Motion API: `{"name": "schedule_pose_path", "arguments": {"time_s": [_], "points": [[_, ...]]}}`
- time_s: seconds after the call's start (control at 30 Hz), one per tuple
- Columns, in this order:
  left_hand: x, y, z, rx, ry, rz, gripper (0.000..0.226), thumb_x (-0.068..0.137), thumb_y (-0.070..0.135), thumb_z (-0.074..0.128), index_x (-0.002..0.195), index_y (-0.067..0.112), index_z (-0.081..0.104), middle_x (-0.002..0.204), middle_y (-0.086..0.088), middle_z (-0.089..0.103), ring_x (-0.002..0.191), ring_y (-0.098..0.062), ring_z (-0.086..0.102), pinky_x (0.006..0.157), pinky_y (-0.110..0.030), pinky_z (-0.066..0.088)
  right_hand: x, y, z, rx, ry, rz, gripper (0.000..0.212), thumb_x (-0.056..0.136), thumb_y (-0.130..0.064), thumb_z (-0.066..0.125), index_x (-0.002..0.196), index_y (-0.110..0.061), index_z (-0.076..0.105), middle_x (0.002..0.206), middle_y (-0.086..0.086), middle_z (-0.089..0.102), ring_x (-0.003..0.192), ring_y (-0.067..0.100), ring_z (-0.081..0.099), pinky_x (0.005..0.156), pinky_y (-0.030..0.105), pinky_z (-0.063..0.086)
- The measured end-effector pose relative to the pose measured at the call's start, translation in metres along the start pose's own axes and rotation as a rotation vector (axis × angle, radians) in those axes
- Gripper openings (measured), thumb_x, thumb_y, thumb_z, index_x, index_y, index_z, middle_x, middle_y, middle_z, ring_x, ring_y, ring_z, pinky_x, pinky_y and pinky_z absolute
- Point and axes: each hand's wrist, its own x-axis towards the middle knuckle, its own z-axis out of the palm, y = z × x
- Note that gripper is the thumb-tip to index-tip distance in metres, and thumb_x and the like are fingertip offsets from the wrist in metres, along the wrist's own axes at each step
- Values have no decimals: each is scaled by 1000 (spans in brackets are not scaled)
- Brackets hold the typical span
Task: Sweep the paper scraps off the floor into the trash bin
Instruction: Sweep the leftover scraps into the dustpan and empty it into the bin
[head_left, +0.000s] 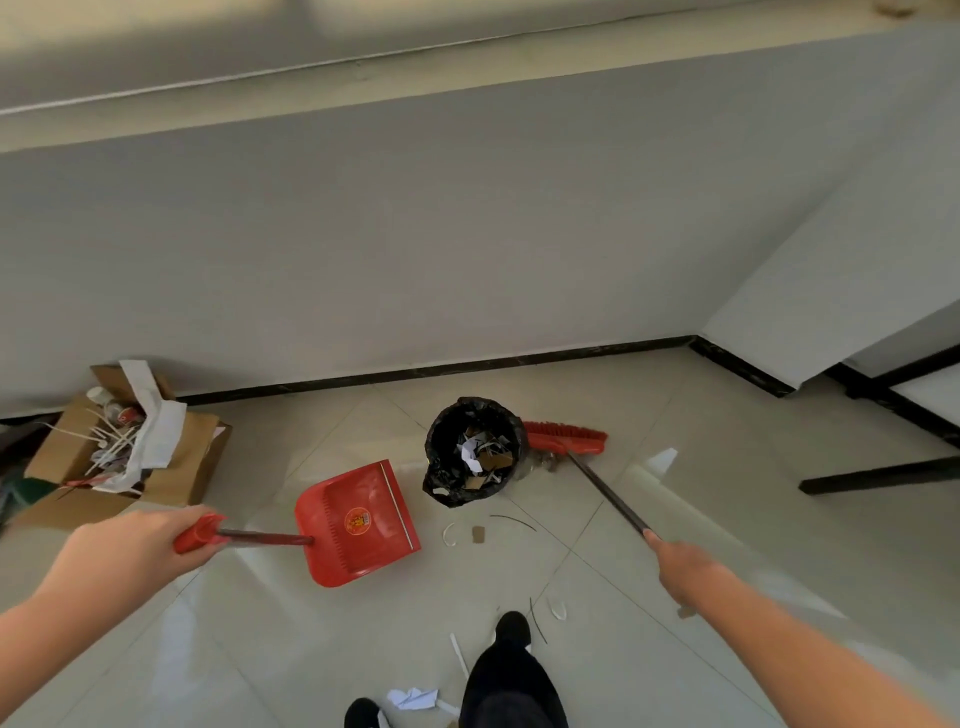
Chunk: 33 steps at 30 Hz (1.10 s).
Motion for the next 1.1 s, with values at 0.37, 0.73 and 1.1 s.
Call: {"name": "schedule_pose_path", "arguments": {"time_s": [0.37,0.73,1.1], "points": [[-52,32,-17,214,-44,137,28,82,66,55,91,41,63,72,13,64,67,-3,60,54,-21,47,-102,-70,119,181,-69,62,75,89,0,36,155,-21,8,137,12,49,118,25,56,93,30,51],[-71,-82,12,182,31,317,23,84,57,59,90,36,67,74,11,67,76,-12,66,49,-25,33,-201,-215,216,481,-86,136,69,87,-11,38,152,-31,23,121,6,53,57,6,51,42,11,39],[-82,-133,26,123,44,294,26,87,56,53,86,32,61,81,7,69,81,-18,66,56,-27,41,-214,-294,184,534,74,138,61,93,-12,38,151,-31,27,94,4,53,49,11,47,33,16,34]]}}
